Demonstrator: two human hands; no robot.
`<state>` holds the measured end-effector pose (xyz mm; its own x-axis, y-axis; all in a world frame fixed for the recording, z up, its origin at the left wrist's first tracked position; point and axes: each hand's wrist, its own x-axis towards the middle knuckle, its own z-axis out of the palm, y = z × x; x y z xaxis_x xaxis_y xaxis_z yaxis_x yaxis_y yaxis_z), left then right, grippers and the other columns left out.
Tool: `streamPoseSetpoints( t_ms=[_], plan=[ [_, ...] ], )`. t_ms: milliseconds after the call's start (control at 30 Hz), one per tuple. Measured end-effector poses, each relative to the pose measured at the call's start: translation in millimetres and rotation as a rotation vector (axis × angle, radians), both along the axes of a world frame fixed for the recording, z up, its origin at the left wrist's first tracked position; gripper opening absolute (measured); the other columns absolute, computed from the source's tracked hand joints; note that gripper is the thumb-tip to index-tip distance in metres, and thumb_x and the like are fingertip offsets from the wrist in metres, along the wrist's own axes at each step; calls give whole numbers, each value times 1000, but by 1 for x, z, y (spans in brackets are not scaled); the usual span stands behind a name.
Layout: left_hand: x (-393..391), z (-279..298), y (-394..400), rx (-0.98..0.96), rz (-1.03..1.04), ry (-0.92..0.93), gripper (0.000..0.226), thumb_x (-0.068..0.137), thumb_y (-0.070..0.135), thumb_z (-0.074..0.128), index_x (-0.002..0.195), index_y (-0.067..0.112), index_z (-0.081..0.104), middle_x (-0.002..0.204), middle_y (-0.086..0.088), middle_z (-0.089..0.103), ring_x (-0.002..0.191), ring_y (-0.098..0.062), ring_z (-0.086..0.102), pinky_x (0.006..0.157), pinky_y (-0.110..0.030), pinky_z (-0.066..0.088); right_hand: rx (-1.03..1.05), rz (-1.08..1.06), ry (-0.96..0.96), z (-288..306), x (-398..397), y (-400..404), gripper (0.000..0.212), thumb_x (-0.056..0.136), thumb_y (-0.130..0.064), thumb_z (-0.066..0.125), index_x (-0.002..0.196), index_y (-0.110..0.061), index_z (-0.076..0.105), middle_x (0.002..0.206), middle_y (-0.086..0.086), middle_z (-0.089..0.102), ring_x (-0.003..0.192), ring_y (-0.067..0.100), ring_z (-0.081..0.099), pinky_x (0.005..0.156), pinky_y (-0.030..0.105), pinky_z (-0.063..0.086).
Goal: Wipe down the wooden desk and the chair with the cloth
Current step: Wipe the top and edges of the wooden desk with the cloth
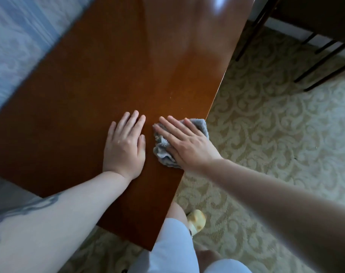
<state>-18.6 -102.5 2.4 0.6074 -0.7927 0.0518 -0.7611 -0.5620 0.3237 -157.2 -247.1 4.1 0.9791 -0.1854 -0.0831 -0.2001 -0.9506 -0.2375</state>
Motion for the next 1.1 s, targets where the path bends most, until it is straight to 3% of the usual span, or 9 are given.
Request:
streamPoseSetpoints(
  t_ms=[167, 233, 400, 500, 600, 767, 900, 1033, 1100],
  plan=[
    [1, -2, 1, -3, -1, -4, 50, 100, 29, 29, 146, 16, 41, 153, -5, 37, 146, -22, 25, 119, -46, 18, 29, -496, -81, 0, 25, 23, 53, 103, -40, 22, 155, -30, 19, 162, -6, 15, 150, 14, 2, 122, 44, -3],
    [2, -1, -1, -20, -14, 4, 50, 99, 28, 30, 146, 15, 42, 153, -6, 37, 145, -23, 25, 118, -48, 18, 103, -511, -103, 1, 9, 54, 52, 103, -38, 24, 154, -29, 23, 162, -7, 16, 150, 13, 3, 122, 41, -2],
    [1, -2, 1, -27, -19, 13, 48, 101, 28, 31, 146, 15, 42, 154, -6, 36, 146, -23, 24, 119, -47, 16, 152, -246, -49, 2, -23, 49, 50, 104, -40, 24, 154, -32, 22, 162, -9, 15, 150, 11, 2, 122, 41, -2],
    [2, -4, 5, -89, 2, 53, 43, 100, 20, 39, 142, 13, 48, 151, -7, 41, 144, -23, 28, 119, -48, 18, 209, -632, -120, 1, 9, 50, 50, 105, -36, 32, 153, -33, 24, 162, -7, 12, 150, 13, -2, 122, 44, 5],
    [-5, -1, 19, -104, -96, 50, 42, 98, 13, 44, 139, 12, 51, 149, -7, 43, 143, -23, 30, 119, -48, 17, 341, -1039, -281, 8, 23, 78, 50, 103, -26, 38, 151, -35, 29, 162, -11, 13, 148, 8, 2, 107, 19, 19],
    [-24, 2, 85, -50, -375, 21, 46, 99, 16, 39, 144, 17, 45, 153, -3, 37, 146, -21, 24, 119, -47, 16, 693, -1096, -363, 19, -24, 175, 64, 103, -18, 39, 156, -32, 5, 163, -9, 1, 136, -5, 12, 84, -9, 19],
    [-25, -1, 110, 0, -453, 17, 48, 100, 25, 32, 147, 20, 40, 154, 0, 37, 146, -18, 24, 120, -45, 17, 750, -1170, -340, 13, -13, 161, 64, 104, -19, 37, 156, -30, 2, 163, -5, 9, 144, 13, 21, 96, 15, 23],
    [-28, -1, 106, 33, -438, -12, 51, 100, 28, 24, 148, 21, 37, 155, 0, 34, 147, -19, 21, 120, -46, 15, 498, -1313, -334, 14, -4, 186, 61, 103, -18, 34, 156, -30, 6, 161, -2, 19, 133, 19, 42, 86, 26, 42],
    [-30, -2, 107, 38, -442, -25, 52, 100, 29, 21, 149, 21, 36, 156, 0, 32, 147, -19, 20, 120, -46, 15, 383, -1311, -279, 15, -12, 233, 62, 101, -15, 35, 156, -28, 9, 162, -1, 16, 137, 20, 36, 91, 30, 46]
  ],
)
